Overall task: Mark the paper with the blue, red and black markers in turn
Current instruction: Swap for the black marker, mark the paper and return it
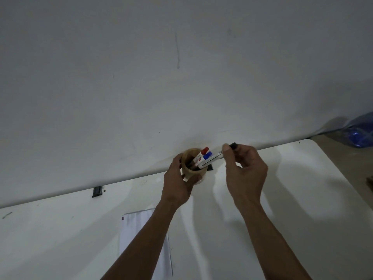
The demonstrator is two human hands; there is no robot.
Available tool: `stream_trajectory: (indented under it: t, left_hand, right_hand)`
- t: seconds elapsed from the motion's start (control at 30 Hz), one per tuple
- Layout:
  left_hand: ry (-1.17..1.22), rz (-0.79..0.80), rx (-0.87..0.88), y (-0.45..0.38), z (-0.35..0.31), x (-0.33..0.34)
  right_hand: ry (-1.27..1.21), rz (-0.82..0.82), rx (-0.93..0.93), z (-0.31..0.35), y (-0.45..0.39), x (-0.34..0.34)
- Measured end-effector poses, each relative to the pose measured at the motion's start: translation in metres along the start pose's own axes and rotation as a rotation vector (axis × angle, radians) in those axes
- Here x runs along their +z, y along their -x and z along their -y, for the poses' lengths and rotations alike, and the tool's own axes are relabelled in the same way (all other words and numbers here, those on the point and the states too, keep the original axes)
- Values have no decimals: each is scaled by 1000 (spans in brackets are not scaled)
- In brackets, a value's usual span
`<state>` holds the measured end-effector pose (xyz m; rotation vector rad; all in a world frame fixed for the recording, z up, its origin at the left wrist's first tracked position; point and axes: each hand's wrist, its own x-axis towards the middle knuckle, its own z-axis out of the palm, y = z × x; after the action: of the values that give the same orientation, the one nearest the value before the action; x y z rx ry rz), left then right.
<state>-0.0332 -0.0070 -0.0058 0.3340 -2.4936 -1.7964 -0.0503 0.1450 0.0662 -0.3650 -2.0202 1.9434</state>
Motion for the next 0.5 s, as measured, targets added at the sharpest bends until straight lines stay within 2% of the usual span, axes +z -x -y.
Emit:
stream_trajectory:
  t: [0.17,0.37,0.5]
  left_hand:
    - [-82,5,-35,-2,-2,-1]
    - [-169,10,-134,10,-10,-16]
    - [-220,-98,-45,42,-18,-45]
  right_hand:
    - [-116,15,51,11,-1,-8]
    - [-105,166,187,10,19,-13]
    - [35,389,250,-2,49,-11]
